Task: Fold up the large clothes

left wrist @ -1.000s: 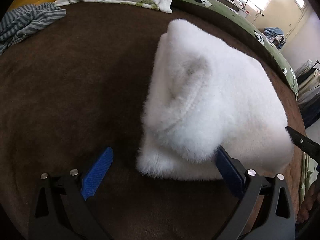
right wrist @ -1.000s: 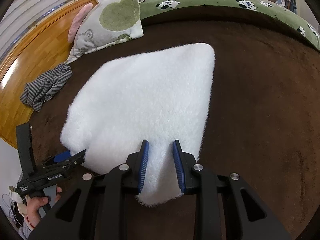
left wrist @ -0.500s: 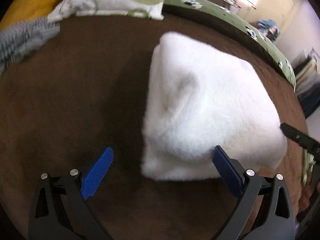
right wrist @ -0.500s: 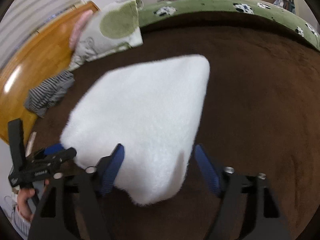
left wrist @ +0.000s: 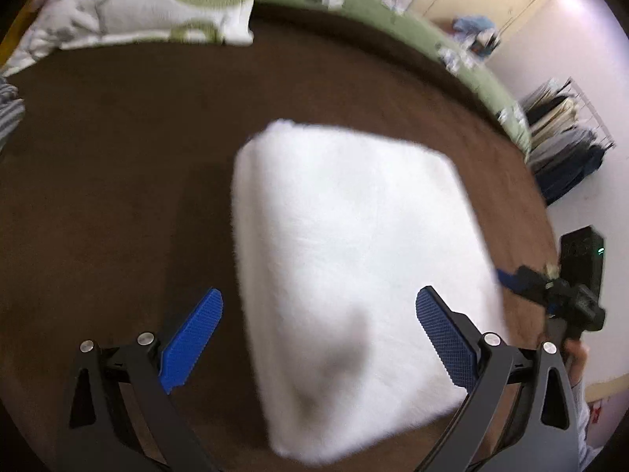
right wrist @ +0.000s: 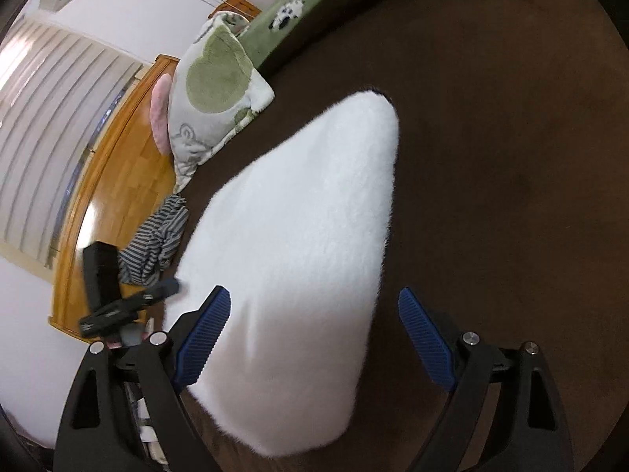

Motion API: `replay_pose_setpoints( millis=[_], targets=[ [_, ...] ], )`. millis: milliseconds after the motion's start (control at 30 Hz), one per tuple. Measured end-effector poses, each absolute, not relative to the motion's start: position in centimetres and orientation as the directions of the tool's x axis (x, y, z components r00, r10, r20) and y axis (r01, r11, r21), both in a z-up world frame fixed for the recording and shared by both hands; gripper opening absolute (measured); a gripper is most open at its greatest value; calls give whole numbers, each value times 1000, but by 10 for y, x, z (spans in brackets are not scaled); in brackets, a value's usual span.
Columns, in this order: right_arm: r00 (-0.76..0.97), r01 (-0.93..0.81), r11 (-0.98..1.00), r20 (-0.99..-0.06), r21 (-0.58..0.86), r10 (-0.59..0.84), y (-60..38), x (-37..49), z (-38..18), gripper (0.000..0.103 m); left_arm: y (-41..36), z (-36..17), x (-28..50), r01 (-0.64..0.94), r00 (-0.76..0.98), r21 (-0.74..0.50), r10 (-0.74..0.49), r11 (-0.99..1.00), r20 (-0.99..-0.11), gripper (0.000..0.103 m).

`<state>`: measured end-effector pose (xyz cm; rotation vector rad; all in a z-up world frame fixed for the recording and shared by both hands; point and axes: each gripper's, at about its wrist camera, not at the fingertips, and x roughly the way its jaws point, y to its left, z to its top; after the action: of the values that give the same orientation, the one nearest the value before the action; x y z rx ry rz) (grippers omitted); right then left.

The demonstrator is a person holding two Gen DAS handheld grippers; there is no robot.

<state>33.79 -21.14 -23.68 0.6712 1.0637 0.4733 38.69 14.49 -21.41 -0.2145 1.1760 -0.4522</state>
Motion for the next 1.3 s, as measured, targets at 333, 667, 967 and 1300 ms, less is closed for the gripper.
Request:
replay_pose_setpoints(
  millis=[333,667,967,1300],
  targets=[
    [327,-30,655,-612,755,720,-214,371,-273,92,164,-293,419,173,127,-662,-683,729,-719,97],
    [255,-82,641,-605,764,754,-179,391,-285,97,138,-292,429,214,80,-700,-727,681,-682,97],
    [323,-103,664,-606,741,726,-168,385,-286,56,128,-291,421,227,137,-647,-682,728,-718,97],
    [406,-196,783,-678,591,613,-141,370,-250,45,119,-279,398,253,223,-611,-660,750,-718,50]
  ],
)
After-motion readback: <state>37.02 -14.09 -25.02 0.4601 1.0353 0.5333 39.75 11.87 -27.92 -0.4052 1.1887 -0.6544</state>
